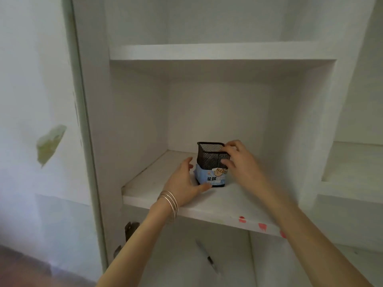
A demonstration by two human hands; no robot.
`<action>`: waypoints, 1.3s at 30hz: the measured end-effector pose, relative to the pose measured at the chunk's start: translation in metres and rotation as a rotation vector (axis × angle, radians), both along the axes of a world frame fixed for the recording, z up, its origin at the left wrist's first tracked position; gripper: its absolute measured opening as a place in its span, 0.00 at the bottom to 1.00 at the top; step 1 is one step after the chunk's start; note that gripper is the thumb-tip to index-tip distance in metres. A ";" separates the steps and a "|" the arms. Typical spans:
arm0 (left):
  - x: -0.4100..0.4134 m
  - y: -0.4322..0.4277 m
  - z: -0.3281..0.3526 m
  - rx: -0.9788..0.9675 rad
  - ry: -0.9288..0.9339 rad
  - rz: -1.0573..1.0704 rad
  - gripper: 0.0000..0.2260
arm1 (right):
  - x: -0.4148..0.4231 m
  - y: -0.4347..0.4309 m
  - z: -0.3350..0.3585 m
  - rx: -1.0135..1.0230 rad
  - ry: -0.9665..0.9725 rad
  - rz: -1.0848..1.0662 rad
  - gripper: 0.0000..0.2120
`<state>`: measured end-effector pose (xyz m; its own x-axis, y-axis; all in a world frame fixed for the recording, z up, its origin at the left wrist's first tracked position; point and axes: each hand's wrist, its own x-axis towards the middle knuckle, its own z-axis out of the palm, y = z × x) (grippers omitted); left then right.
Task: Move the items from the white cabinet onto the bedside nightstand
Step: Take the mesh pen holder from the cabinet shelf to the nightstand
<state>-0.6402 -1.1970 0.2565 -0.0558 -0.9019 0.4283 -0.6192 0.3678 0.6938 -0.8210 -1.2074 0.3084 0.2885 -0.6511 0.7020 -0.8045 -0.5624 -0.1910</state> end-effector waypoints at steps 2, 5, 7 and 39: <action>0.001 0.001 0.002 0.012 0.023 -0.007 0.41 | 0.000 0.003 0.005 -0.005 -0.028 0.027 0.13; 0.004 0.005 0.004 0.007 0.088 -0.005 0.38 | 0.003 0.010 0.010 -0.014 -0.054 0.103 0.12; 0.009 0.015 0.004 -0.014 0.120 0.030 0.37 | 0.006 0.018 0.012 -0.001 -0.076 0.180 0.11; -0.125 0.708 -0.168 0.826 -0.610 1.674 0.29 | 0.116 0.473 -0.153 0.147 0.382 1.766 0.11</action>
